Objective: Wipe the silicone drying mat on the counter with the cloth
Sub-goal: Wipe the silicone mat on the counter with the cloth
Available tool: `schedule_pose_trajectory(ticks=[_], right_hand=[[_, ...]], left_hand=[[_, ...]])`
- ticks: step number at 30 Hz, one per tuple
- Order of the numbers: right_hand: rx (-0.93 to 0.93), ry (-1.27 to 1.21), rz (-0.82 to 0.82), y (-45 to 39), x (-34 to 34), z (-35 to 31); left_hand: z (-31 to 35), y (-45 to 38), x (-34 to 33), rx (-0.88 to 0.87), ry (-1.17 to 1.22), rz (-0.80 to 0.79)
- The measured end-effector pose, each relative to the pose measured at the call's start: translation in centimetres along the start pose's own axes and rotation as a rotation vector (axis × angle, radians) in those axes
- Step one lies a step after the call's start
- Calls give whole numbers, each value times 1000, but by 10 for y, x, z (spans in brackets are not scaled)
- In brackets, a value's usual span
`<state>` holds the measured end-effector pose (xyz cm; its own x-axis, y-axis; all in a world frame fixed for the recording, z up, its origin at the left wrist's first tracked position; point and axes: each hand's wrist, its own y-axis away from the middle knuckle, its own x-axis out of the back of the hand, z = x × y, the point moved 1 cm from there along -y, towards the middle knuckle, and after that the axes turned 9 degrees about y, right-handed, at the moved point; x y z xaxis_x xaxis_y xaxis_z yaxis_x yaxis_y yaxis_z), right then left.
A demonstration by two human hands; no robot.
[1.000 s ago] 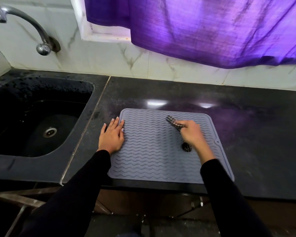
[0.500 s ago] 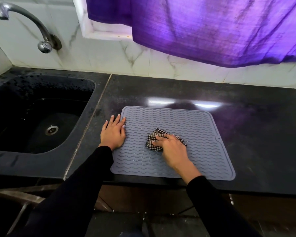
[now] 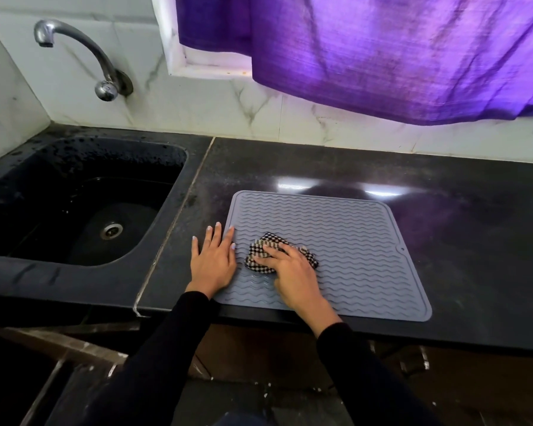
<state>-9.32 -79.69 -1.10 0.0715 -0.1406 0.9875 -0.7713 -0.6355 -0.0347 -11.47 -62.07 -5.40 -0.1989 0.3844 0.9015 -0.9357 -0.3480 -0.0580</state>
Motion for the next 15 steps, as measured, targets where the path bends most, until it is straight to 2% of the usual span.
schedule_pose_trajectory(ticks=[9, 13, 15], right_hand=[[-118, 82, -18, 16, 9, 33], [-363, 3, -128, 6, 39, 44], [-456, -131, -86, -4, 50, 41]], left_hand=[[-1, 2, 1, 4, 22, 8], [-3, 0, 6, -3, 77, -28], [-4, 1, 8, -6, 107, -47]])
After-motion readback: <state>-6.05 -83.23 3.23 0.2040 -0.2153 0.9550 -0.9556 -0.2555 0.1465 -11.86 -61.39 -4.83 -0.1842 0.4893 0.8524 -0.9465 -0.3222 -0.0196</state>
